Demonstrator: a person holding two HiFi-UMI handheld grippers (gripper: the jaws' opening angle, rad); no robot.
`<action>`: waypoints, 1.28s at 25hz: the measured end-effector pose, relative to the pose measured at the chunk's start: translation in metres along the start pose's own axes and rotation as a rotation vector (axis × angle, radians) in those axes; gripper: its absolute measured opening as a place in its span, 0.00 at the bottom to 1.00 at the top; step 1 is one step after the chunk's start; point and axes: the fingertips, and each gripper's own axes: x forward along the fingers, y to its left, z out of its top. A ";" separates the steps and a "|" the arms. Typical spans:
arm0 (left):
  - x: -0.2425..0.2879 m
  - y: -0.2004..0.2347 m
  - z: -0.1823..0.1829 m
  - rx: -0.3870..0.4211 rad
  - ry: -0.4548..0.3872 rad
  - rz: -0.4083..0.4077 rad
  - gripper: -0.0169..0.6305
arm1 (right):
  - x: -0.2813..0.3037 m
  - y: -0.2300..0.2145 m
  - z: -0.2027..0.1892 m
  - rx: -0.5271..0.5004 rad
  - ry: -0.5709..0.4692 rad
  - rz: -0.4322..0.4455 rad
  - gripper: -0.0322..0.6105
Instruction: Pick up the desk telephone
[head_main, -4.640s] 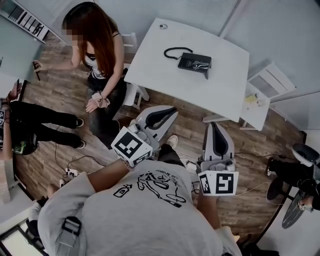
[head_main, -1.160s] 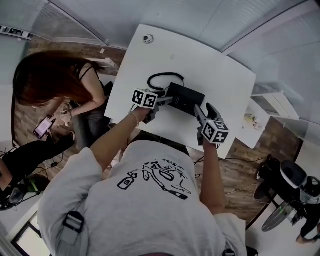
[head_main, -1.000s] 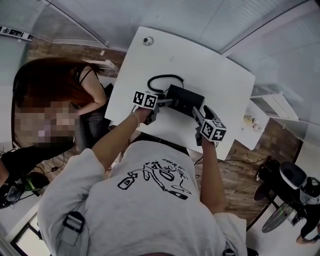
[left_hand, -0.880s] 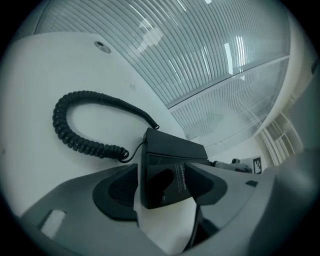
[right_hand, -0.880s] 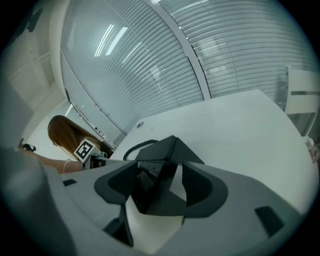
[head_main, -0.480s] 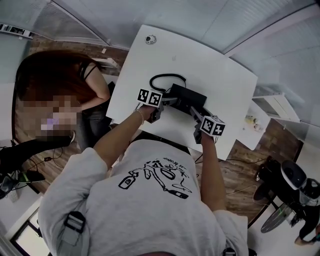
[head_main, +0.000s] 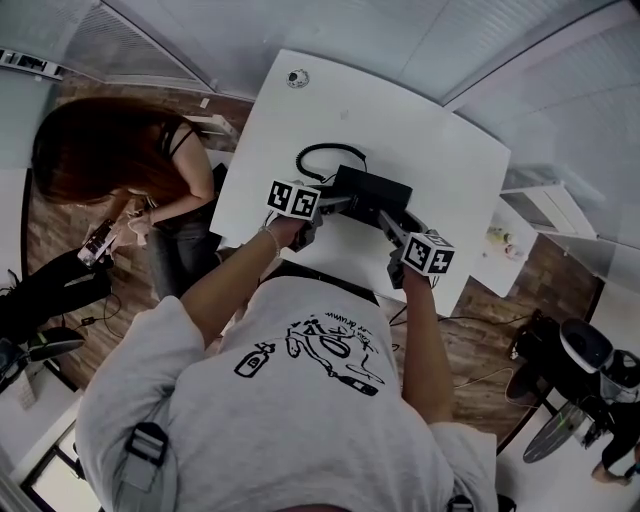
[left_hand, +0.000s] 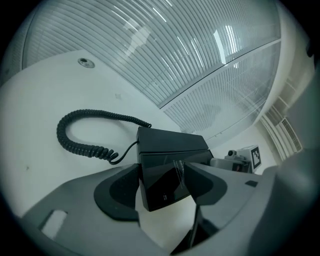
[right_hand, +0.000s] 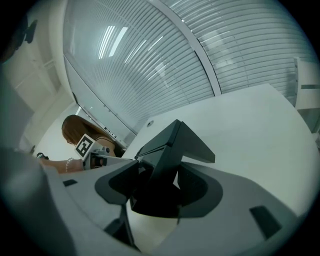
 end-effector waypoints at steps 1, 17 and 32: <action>-0.004 -0.005 0.002 0.003 -0.010 0.001 0.45 | -0.003 0.003 0.002 -0.013 -0.004 0.005 0.42; -0.082 -0.103 0.039 0.001 -0.181 0.001 0.45 | -0.086 0.080 0.056 -0.040 -0.129 0.070 0.42; -0.157 -0.186 0.085 -0.002 -0.322 -0.095 0.45 | -0.154 0.159 0.119 -0.158 -0.220 0.076 0.42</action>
